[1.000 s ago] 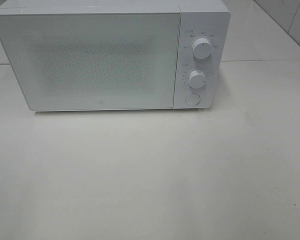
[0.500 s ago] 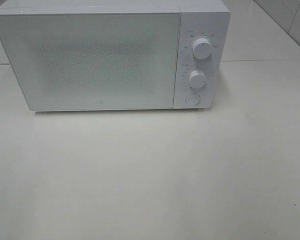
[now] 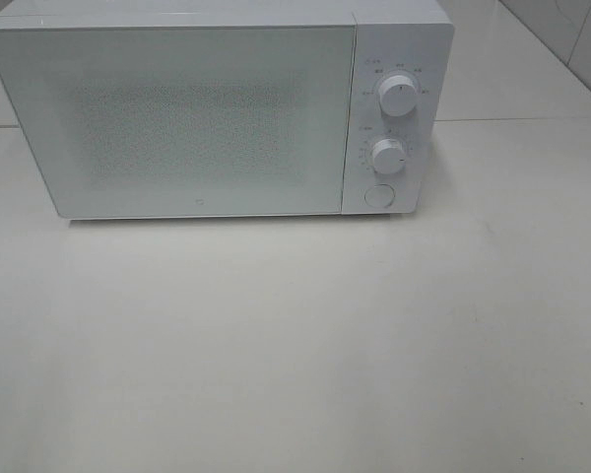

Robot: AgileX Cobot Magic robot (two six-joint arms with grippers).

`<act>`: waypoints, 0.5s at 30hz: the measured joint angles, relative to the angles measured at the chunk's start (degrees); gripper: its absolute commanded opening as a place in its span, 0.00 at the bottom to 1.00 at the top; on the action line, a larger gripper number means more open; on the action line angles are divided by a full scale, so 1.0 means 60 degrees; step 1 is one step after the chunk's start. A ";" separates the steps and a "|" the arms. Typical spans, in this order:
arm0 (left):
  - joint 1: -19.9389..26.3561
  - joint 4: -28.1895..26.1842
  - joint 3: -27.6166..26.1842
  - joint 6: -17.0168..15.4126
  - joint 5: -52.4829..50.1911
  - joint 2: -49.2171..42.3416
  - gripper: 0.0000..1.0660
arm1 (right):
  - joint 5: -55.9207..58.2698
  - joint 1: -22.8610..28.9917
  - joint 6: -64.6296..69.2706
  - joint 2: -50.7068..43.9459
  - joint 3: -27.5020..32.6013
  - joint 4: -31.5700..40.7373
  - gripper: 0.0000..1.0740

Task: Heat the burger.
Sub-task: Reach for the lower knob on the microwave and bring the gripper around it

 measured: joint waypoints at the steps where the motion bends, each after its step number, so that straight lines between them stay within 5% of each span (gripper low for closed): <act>1: 0.0000 0.0000 0.0000 0.0000 0.0000 0.0000 0.94 | 0.0000 0.0000 0.0000 0.0000 0.0000 0.0000 0.71; 15: 0.0000 0.0000 0.0000 0.0000 0.0000 0.0000 0.94 | 0.0000 0.0000 0.0000 0.0000 0.0000 0.0000 0.71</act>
